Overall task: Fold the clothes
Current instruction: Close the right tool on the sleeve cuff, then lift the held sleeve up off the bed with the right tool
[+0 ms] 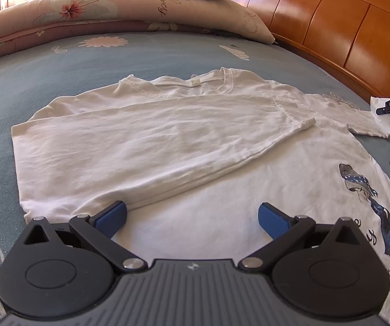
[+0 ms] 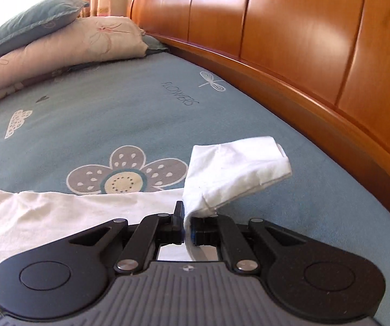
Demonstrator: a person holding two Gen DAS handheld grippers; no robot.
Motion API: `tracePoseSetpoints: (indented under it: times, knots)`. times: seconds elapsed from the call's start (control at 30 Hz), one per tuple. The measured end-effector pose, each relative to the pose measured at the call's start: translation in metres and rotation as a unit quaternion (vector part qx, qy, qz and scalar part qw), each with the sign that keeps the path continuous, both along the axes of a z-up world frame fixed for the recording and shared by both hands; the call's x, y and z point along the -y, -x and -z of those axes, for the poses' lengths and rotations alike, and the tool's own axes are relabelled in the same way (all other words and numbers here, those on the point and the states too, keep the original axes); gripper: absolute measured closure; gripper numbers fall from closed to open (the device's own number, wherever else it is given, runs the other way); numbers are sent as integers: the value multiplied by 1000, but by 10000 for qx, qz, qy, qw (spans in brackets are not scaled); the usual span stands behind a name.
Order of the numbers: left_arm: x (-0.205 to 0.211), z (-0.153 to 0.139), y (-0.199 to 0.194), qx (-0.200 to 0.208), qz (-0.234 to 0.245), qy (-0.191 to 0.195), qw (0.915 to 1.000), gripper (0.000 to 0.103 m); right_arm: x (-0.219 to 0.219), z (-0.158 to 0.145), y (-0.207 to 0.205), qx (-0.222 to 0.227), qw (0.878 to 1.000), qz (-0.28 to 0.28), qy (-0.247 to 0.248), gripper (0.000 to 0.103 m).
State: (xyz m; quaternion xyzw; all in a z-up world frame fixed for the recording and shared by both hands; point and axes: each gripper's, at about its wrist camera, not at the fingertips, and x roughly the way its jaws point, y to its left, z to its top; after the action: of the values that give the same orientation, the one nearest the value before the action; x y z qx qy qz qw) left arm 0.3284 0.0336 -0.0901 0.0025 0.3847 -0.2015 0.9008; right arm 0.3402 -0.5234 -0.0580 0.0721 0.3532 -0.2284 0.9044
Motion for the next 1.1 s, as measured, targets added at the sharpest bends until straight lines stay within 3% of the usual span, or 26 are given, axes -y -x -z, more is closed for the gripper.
tracePoseSetpoints:
  times: [0.3,0.67,1.1]
  knots:
    - [1,-2,-1,-84,-99,-34,9999,1,-52,-40,-12,54,9978,-573,324,98]
    - [-14,-17,-1,-223,-308,412,9984,1,-125,-86,-39,429,9889,-1404,244,98]
    - [-19,-31,2,-169,-252,542,9981,1,-218,-99,-65,487,9725,-2260,270,98]
